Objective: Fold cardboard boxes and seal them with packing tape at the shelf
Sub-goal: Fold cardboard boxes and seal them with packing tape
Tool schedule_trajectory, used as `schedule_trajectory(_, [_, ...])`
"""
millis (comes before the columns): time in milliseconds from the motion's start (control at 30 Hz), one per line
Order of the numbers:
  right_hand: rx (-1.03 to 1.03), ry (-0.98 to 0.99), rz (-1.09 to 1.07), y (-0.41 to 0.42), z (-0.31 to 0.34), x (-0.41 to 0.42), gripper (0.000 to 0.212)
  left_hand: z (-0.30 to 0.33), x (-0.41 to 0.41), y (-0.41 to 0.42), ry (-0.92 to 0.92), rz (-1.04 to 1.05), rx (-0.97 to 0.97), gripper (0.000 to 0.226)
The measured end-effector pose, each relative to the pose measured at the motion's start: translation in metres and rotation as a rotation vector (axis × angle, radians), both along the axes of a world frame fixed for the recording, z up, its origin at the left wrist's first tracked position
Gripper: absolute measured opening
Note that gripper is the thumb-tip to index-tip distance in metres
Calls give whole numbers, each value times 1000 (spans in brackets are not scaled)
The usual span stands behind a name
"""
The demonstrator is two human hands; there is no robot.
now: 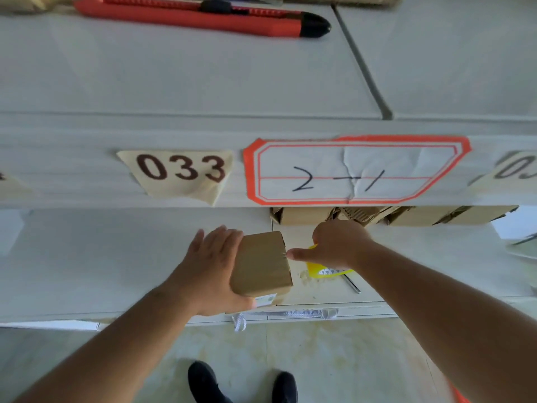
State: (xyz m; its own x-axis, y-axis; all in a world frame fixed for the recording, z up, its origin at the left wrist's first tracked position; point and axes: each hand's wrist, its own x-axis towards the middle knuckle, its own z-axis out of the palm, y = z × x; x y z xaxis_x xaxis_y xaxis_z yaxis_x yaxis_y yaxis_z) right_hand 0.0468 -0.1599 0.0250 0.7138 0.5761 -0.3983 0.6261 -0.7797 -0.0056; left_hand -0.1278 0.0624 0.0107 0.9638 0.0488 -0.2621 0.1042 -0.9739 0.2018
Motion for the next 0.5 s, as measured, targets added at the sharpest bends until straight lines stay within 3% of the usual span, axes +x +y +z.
schedule_trajectory(100, [-15, -6, -4, 1, -1, -2, 99, 3, 27, -36, -12, -114, 92, 134])
schedule_trajectory(200, [-28, -7, -2, 1, 10, -4, 92, 8, 47, -54, -42, -164, 99, 114])
schedule_trajectory(267, [-3, 7, -14, -1, 30, -3, 94, 12, 42, -45, -126, -145, -71, 104])
schedule_trajectory(367, [41, 108, 5, -3, 75, -6, 86, 6, 19, -24, -320, -97, -501, 102])
schedule_trajectory(433, [115, 210, -6, 1, 95, -15, 70, -16, 1, -10, -337, -46, -574, 105])
schedule_trajectory(500, [163, 266, 43, 19, 94, -30, 62, -38, -20, 3, -250, 21, -528, 107])
